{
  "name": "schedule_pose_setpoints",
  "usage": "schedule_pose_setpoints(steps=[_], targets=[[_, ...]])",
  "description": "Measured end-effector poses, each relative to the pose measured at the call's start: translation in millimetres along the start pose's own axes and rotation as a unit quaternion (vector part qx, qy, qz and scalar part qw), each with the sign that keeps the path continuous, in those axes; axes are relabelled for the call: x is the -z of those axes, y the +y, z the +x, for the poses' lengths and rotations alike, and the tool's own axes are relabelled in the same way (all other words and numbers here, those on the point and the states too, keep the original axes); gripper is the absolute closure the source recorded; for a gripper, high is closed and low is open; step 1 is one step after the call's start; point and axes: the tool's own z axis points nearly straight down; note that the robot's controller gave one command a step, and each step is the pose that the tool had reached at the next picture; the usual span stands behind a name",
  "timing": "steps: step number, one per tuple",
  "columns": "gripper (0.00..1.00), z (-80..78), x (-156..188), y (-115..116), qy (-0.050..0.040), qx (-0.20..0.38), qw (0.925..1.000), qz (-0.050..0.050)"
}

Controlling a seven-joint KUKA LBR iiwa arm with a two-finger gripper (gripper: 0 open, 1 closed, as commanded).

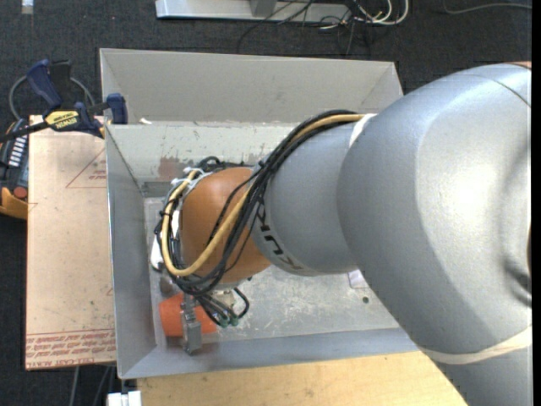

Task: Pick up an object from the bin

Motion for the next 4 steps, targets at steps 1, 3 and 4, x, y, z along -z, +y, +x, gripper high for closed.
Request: schedule_pose_setpoints(steps=[1,3,4], targets=[[0.00,6.6,-5.3,-2.8,0.0068,-0.225,0.9743,0.004],[1.00,11.0,-6.0,-10.1,-0.0021,-0.012,0.9999,-0.001],[1.00,11.0,-5.4,-10.1,-0.0020,-0.013,0.9999,-0.001]])
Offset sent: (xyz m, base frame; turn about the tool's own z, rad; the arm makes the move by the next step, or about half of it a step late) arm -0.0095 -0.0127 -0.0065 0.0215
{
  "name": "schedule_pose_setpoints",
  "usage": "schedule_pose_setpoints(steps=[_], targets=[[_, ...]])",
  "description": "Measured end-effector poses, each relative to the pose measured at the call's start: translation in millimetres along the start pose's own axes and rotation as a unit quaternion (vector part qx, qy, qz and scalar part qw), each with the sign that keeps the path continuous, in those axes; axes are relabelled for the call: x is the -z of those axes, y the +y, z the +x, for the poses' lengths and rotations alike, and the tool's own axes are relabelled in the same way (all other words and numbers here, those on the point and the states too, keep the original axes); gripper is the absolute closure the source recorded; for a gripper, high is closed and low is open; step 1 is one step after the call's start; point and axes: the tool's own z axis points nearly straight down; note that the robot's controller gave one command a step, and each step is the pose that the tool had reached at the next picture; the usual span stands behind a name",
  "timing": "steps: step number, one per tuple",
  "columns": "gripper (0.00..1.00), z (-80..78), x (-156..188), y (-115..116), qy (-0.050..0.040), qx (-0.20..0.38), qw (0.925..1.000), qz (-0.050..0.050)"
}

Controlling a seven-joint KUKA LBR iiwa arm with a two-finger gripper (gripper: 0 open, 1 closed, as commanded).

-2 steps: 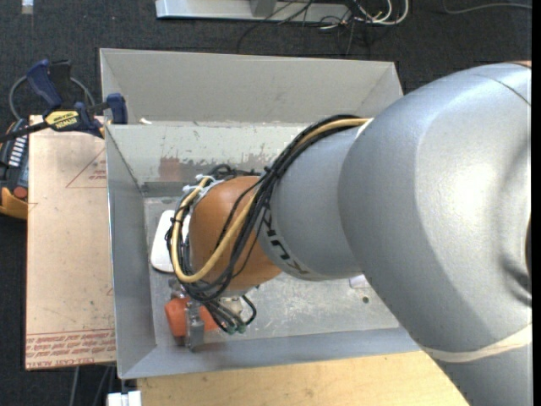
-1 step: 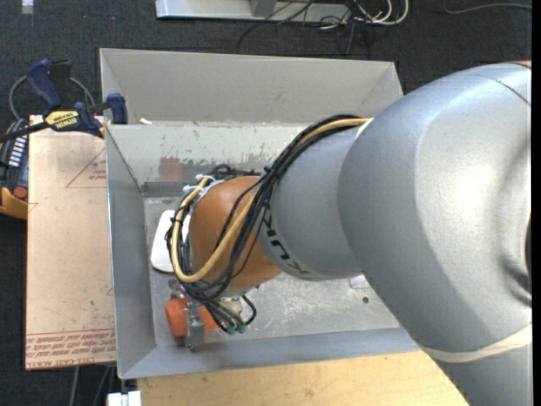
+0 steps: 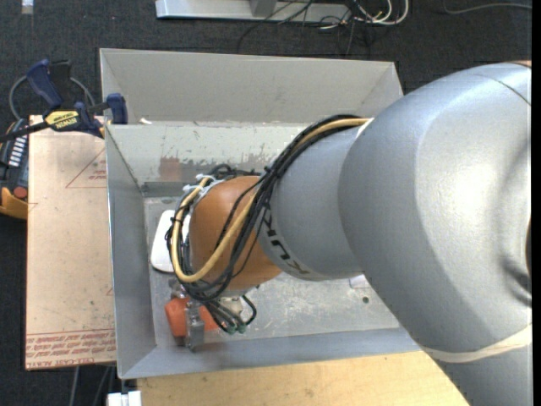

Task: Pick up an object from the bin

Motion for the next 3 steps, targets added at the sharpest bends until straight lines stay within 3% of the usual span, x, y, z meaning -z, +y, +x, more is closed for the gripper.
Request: schedule_pose_setpoints(steps=[2,3], targets=[[1.00,2.9,27,0,0.0065,0.000,1.0000,0.001],[1.00,-0.7,63,1,0.0028,-0.001,1.0000,0.000]])
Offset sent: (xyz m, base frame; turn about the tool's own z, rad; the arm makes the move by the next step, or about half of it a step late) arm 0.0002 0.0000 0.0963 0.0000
